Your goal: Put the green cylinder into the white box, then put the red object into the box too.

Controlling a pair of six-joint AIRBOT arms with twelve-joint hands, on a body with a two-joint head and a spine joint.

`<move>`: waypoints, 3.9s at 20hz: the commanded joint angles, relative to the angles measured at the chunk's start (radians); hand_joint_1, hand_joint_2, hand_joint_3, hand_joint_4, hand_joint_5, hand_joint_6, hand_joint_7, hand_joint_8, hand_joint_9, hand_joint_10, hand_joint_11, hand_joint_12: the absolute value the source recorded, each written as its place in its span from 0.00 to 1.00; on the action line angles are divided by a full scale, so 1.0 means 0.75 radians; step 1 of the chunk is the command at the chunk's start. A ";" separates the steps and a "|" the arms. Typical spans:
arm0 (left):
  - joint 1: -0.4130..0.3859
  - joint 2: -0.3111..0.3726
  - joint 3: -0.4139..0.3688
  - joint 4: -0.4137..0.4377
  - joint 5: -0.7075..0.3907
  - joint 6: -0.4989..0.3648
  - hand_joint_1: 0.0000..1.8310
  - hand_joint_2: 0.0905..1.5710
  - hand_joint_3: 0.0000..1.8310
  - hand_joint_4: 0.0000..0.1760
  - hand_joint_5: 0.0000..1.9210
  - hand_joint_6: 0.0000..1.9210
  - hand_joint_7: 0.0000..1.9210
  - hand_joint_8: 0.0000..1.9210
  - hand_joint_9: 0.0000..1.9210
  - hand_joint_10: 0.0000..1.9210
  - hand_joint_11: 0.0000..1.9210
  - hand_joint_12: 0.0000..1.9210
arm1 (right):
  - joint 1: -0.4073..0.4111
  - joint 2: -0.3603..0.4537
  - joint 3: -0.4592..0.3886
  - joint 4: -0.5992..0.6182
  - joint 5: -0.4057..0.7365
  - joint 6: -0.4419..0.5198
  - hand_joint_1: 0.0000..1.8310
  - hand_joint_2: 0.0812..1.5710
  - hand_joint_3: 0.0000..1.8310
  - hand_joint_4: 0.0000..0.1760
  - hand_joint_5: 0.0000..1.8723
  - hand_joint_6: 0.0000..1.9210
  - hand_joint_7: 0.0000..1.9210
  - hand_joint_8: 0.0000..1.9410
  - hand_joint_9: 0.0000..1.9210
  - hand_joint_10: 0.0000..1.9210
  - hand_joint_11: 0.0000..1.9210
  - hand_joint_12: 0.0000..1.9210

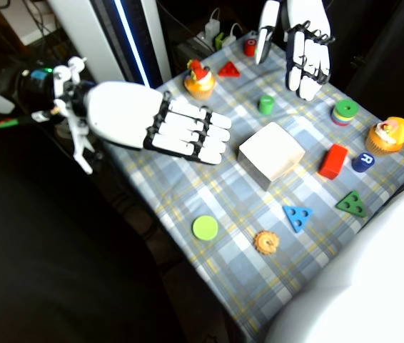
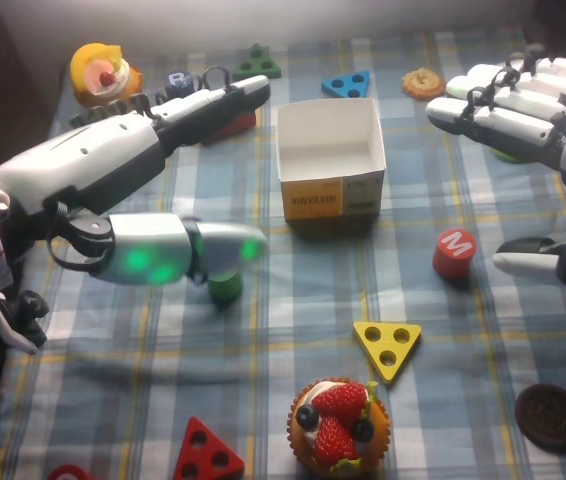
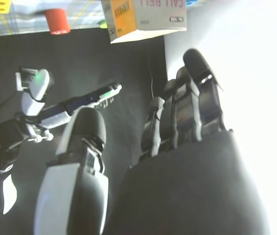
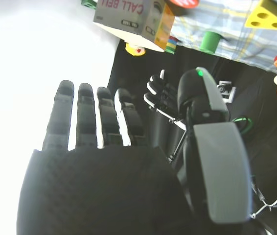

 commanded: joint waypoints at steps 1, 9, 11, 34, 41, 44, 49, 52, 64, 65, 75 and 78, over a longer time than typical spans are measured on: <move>-0.009 -0.005 0.003 0.006 -0.152 -0.006 0.33 0.63 0.01 0.87 0.00 0.00 0.00 0.00 0.00 0.00 0.00 0.00 | 0.008 -0.002 0.005 0.013 0.167 -0.003 0.28 0.72 0.00 0.00 0.00 0.00 0.00 0.00 0.00 0.00 0.00 0.37; 0.026 0.001 0.000 -0.020 -0.138 0.000 0.39 0.66 0.00 0.69 0.04 0.00 0.07 0.01 0.06 0.04 0.00 0.19 | -0.002 -0.003 0.005 0.038 0.170 -0.003 0.28 0.73 0.00 0.00 0.00 0.00 0.00 0.00 0.00 0.00 0.00 0.00; 0.029 -0.011 -0.003 -0.084 -0.107 0.116 0.42 0.68 0.00 0.69 0.08 0.00 0.12 0.01 0.09 0.08 0.00 0.31 | -0.002 -0.003 0.005 0.040 0.175 -0.003 0.28 0.74 0.00 0.00 0.00 0.00 0.00 0.00 0.00 0.00 0.00 0.00; 0.074 -0.197 0.083 -0.470 0.018 0.652 0.64 0.80 0.00 0.00 0.36 0.64 0.38 0.87 0.20 0.95 0.00 1.00 | -0.009 -0.003 0.005 0.056 0.180 0.001 0.26 0.78 0.00 0.00 0.00 0.00 0.00 0.00 0.00 0.00 0.00 0.00; 0.045 -0.159 0.040 -0.430 -0.103 0.652 0.67 0.75 0.00 0.00 0.42 0.55 0.45 0.75 0.27 0.86 0.06 1.00 | -0.013 -0.003 0.005 0.058 0.182 0.005 0.26 0.78 0.00 0.00 0.00 0.00 0.00 0.00 0.00 0.00 0.00 0.00; -0.004 -0.123 -0.002 -0.366 -0.216 0.652 0.65 0.78 0.00 0.00 0.37 0.61 0.41 0.84 0.24 1.00 0.03 1.00 | -0.013 0.000 0.005 0.059 0.185 0.008 0.27 0.78 0.00 0.00 0.00 0.00 0.00 0.00 0.00 0.00 0.00 0.00; -0.179 -0.195 0.086 -0.308 -0.182 0.653 0.66 0.78 0.00 0.00 0.36 0.63 0.43 0.79 0.22 1.00 0.00 1.00 | -0.013 0.000 0.007 0.060 0.195 0.009 0.25 0.79 0.00 0.00 0.00 0.00 0.00 0.00 0.00 0.00 0.00 0.00; -0.299 -0.266 0.172 -0.288 -0.086 0.653 0.66 0.75 0.00 0.00 0.41 0.60 0.46 0.72 0.23 0.93 0.02 1.00 | -0.013 -0.001 0.010 0.059 0.195 0.009 0.27 0.78 0.00 0.00 0.00 0.00 0.00 0.00 0.00 0.00 0.00 0.00; -0.441 -0.571 0.527 -0.471 0.224 0.652 0.48 0.68 0.00 0.95 0.00 0.01 0.01 0.02 0.00 0.10 0.00 0.49 | -0.017 -0.013 0.033 0.042 0.195 0.029 0.29 0.78 0.00 0.00 0.00 0.00 0.00 0.00 0.00 0.00 0.00 0.00; -0.438 -0.574 0.529 -0.480 0.224 0.652 0.47 0.67 0.00 0.93 0.00 0.00 0.00 0.00 0.00 0.02 0.00 0.28 | -0.017 -0.013 0.033 0.038 0.195 0.035 0.29 0.78 0.00 0.00 0.00 0.00 0.00 0.00 0.00 0.00 0.01 0.01; -0.405 -0.400 0.346 -0.373 0.049 0.568 0.10 0.87 0.01 0.48 0.00 0.00 0.00 0.00 0.00 0.00 0.00 0.00 | -0.017 -0.054 0.075 -0.049 0.138 0.146 0.42 0.78 0.00 0.00 0.10 0.02 0.12 0.01 0.07 0.18 0.00 0.65; -0.366 -0.320 0.253 -0.333 -0.072 0.561 0.18 0.88 0.00 0.50 0.00 0.00 0.00 0.00 0.00 0.00 0.00 0.00 | -0.017 -0.081 0.097 -0.068 0.096 0.169 0.45 0.78 0.00 0.00 0.16 0.05 0.19 0.02 0.07 0.23 0.00 0.60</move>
